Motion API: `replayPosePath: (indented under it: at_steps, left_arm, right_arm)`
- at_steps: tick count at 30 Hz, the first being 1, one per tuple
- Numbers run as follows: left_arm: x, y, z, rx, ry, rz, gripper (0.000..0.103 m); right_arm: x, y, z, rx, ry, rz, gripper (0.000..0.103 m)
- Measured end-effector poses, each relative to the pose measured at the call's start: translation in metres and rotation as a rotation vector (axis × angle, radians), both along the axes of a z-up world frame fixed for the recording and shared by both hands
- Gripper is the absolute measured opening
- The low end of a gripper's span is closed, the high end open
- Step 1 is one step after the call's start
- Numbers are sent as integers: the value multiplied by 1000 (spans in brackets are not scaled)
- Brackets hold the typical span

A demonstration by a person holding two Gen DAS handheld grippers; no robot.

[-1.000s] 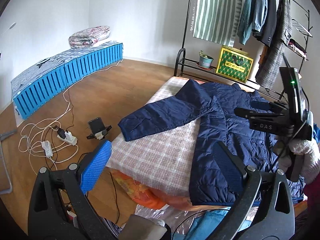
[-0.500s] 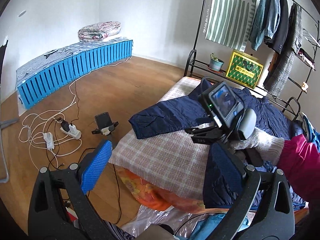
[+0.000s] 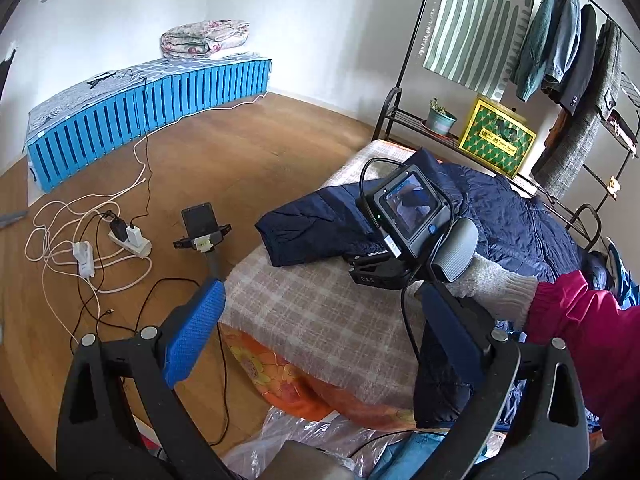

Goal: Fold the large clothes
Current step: 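Grasp the navy jacket sleeve cuff with the right tool and fold it across the body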

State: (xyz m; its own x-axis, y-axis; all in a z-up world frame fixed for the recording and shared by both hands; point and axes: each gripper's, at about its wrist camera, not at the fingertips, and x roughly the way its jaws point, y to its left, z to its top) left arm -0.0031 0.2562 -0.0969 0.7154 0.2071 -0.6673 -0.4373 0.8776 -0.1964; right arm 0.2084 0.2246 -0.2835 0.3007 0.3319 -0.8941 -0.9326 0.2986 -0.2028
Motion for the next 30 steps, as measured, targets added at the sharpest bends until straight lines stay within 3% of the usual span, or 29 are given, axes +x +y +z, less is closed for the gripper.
replayPosePath:
  at_steps: [3,6,9,16,20,26,30]
  left_arm:
    - [2,3,-1,-6,-6,7,101]
    - [5,3,1,7,-14,13,101]
    - [7,0,2,47,-13,25,101]
    - [16,-7,5,105,-17,8,101]
    - [27,-19,8,121,-23,-58,101]
    - [52,-48,20,171,-44,-130,101]
    - [78,-69,22,180,-29,-183,101]
  right_arm:
    - [2,3,0,7,46,10,29]
    - [-3,6,1,4,10,13,10]
    - [-3,4,4,28,8,-19,1]
    - [18,-23,43,175,54,-138,0]
    - [36,-51,74,281,85,-239,0]
    - [74,-123,109,454,188,-437,0]
    - [96,-189,112,557,270,-605,0]
